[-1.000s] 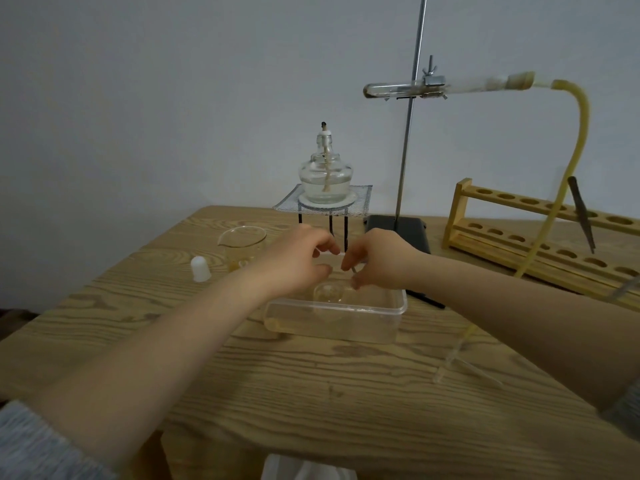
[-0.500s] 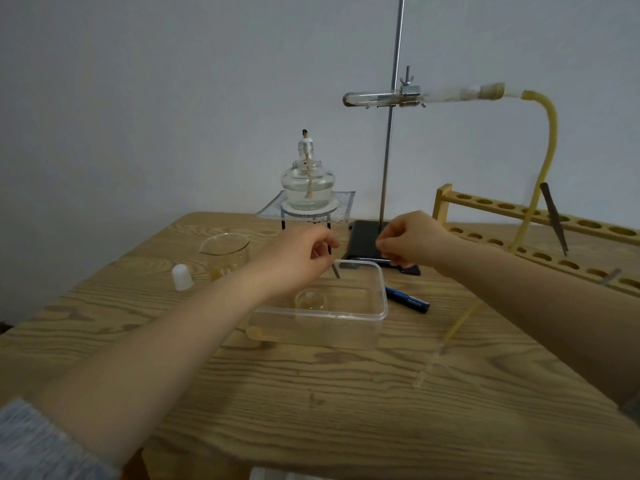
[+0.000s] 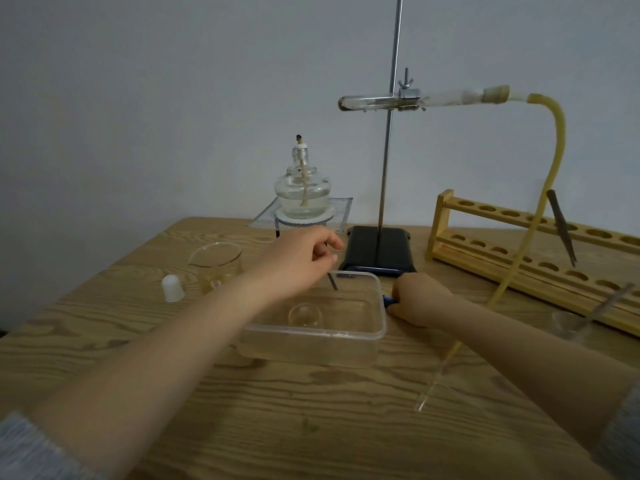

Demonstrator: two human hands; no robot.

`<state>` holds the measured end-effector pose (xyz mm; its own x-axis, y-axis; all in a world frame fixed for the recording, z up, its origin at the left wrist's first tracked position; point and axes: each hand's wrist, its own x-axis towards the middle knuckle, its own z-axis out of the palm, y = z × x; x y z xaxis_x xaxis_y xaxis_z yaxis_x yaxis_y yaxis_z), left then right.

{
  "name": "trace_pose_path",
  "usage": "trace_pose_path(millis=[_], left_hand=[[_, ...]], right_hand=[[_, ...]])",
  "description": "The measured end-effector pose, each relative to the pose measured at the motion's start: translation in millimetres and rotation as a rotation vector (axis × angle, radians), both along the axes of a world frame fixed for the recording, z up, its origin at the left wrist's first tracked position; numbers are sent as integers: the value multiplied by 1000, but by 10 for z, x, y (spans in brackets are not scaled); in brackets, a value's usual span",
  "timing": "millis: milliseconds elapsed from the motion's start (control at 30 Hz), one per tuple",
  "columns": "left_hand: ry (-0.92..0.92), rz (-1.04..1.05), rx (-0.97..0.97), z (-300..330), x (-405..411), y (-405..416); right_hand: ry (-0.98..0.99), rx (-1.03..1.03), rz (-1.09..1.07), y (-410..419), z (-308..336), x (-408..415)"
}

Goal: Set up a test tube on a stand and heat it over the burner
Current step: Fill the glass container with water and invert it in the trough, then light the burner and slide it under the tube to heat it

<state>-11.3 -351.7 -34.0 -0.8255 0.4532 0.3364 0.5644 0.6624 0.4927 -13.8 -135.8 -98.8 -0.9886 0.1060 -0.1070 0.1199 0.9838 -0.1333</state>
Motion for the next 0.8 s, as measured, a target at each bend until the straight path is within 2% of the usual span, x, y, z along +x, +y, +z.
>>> trace_pose_path(millis=[133, 367, 500, 800], left_hand=[[-1, -6, 6, -9, -20, -7], [0, -3, 35, -1, -12, -35], [14, 12, 34, 30, 12, -66], [39, 22, 51, 214, 160, -158]], right_hand=[[0, -38, -10, -8, 31, -34], [143, -276, -29, -2, 199, 64], [176, -581, -42, -32, 396, 210], [241, -909, -47, -122, 775, 386]])
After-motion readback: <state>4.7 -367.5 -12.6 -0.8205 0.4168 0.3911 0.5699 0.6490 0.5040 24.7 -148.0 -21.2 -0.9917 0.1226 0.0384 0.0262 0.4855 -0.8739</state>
